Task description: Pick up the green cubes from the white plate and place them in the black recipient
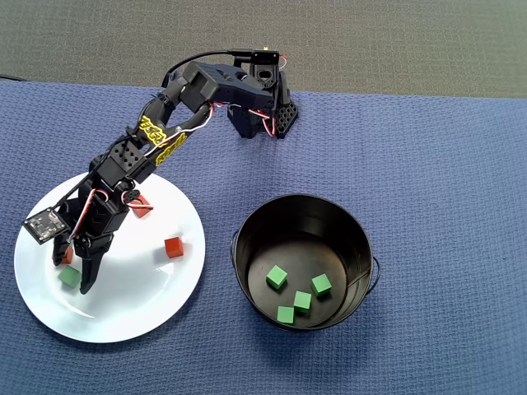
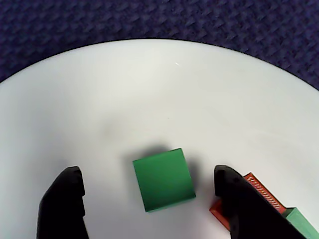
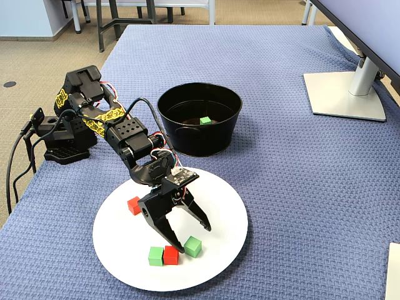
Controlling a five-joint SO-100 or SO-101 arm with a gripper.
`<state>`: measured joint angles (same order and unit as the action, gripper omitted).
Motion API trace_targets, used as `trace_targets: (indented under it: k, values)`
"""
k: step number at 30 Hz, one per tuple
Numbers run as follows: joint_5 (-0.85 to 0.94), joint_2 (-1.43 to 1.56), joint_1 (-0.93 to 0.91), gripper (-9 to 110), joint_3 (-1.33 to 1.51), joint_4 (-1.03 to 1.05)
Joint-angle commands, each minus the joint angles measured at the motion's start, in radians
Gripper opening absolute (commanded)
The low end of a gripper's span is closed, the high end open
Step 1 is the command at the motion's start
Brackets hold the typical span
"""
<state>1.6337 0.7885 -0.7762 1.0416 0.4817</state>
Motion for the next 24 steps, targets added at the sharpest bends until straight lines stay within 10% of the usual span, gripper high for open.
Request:
trace_targets:
  k: [1, 24]
  values:
    - [0.021, 0.006, -0.021, 27, -0.094, 0.023]
    - [0.032, -0.066, -0.012, 26, -0.160, 0.029]
